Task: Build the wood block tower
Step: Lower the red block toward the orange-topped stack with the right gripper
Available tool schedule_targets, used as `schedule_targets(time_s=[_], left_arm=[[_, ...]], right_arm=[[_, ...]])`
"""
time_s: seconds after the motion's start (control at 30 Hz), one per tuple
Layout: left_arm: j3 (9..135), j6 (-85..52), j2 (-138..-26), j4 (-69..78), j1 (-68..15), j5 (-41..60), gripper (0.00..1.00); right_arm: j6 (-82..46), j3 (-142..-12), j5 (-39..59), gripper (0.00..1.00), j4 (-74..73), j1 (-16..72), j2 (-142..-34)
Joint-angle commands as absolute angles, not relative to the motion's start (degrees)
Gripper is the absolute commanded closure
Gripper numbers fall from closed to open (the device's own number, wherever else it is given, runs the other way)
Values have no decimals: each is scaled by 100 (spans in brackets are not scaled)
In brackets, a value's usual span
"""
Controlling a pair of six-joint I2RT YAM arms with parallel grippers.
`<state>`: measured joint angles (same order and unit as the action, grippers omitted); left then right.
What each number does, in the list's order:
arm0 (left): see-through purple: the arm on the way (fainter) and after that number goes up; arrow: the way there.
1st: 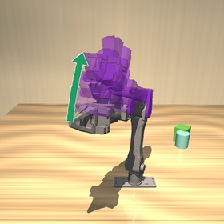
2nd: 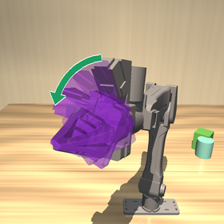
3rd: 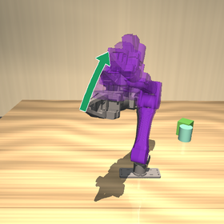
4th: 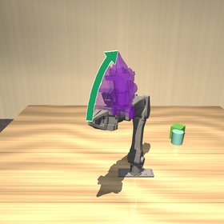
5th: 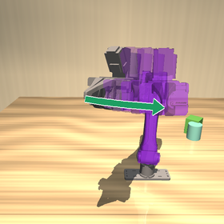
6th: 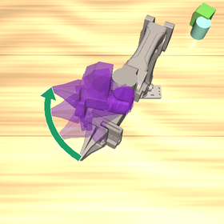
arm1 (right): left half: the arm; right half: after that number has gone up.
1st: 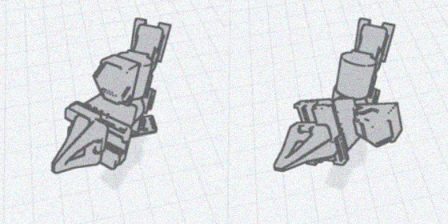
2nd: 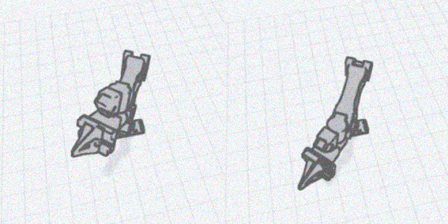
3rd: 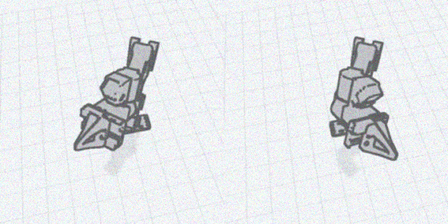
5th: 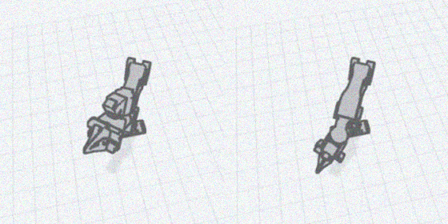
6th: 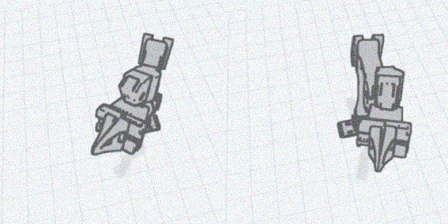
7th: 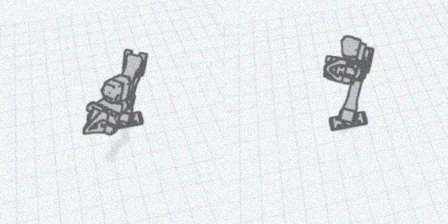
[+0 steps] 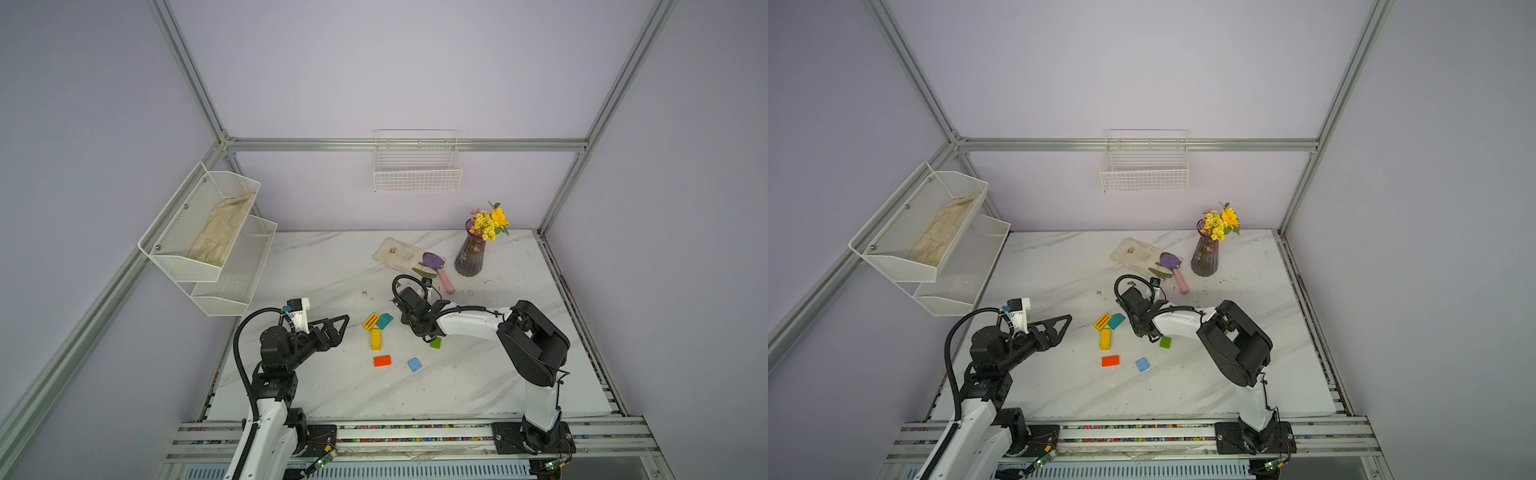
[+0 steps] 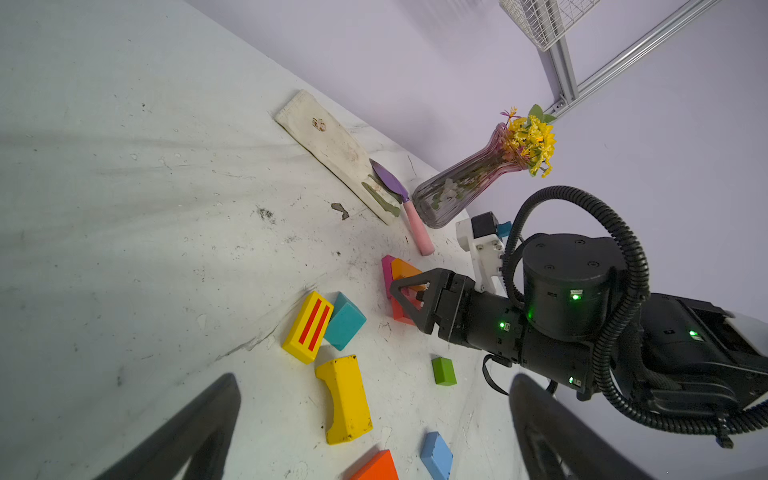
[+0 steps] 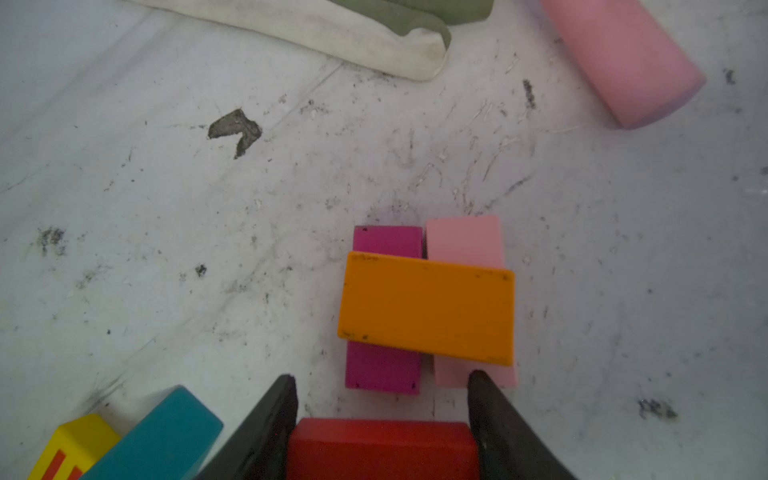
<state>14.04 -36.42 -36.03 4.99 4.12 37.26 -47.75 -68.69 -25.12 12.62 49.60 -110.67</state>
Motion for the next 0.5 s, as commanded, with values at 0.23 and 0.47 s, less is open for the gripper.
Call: schedule_targets(time_s=[0.23,0.47], left_arm=[[1280,-3627,-3586,620,457,3784,0],[1274,-3628,-3585,616,459,3788,0]], right_arm=[[-4862,-6890,-2900,52,1537,4969,-10806],[-4828,-6923,-3032,52,1635,4923,-10863]])
